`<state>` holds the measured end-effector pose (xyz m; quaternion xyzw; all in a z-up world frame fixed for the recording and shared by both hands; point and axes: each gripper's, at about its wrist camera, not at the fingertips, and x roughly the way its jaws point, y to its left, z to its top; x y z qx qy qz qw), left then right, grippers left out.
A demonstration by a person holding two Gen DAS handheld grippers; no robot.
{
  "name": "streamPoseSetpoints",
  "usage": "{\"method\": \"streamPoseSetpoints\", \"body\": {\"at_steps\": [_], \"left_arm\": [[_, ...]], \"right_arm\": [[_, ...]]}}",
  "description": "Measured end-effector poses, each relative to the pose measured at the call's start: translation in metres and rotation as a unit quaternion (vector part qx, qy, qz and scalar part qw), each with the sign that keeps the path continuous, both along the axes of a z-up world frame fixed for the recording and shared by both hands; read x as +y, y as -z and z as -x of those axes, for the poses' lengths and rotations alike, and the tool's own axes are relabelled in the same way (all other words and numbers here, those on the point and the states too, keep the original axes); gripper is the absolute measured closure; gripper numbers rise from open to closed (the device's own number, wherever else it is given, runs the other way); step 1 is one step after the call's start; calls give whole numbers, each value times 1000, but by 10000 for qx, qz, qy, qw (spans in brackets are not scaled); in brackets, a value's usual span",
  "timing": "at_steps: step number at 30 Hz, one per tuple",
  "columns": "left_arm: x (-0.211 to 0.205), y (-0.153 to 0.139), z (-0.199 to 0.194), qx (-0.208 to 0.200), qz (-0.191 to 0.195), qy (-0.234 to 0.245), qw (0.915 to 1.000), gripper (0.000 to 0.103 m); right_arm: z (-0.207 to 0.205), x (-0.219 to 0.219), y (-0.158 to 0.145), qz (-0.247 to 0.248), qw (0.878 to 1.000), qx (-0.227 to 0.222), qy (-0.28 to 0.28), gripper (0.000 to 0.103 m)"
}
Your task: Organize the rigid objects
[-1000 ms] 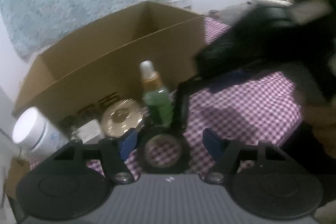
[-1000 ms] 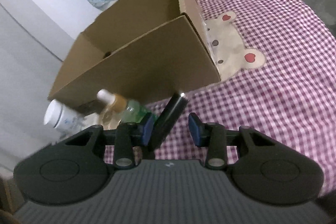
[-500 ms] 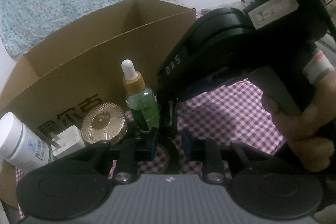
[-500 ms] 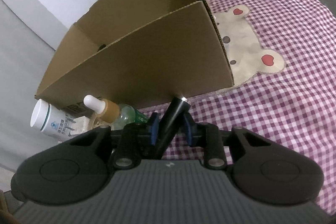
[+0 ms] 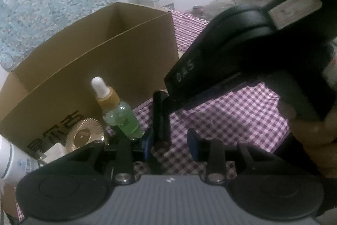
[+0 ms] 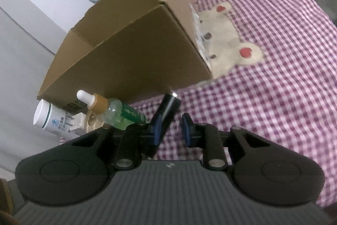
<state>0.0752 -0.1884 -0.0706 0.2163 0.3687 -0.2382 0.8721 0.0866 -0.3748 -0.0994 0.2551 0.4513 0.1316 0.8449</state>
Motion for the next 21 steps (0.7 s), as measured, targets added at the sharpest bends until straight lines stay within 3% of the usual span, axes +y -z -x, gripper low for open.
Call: {"method": "streamPoseSetpoints", "body": {"at_steps": [3, 8, 13, 21], "left_arm": [[-8, 3, -2, -55, -143, -28, 9999, 64], [-19, 11, -11, -50, -354, -230, 9991, 64], [-18, 6, -8, 68, -94, -11, 9999, 65], [-29, 13, -17, 120, -189, -117, 9997, 64]], "right_arm": [[5, -11, 1, -420, 9991, -27, 10, 81], [-2, -18, 2, -565, 9984, -38, 26, 80], [-10, -18, 5, -661, 9978, 22, -11, 78], [-12, -21, 10, -649, 9978, 110, -63, 75]]}}
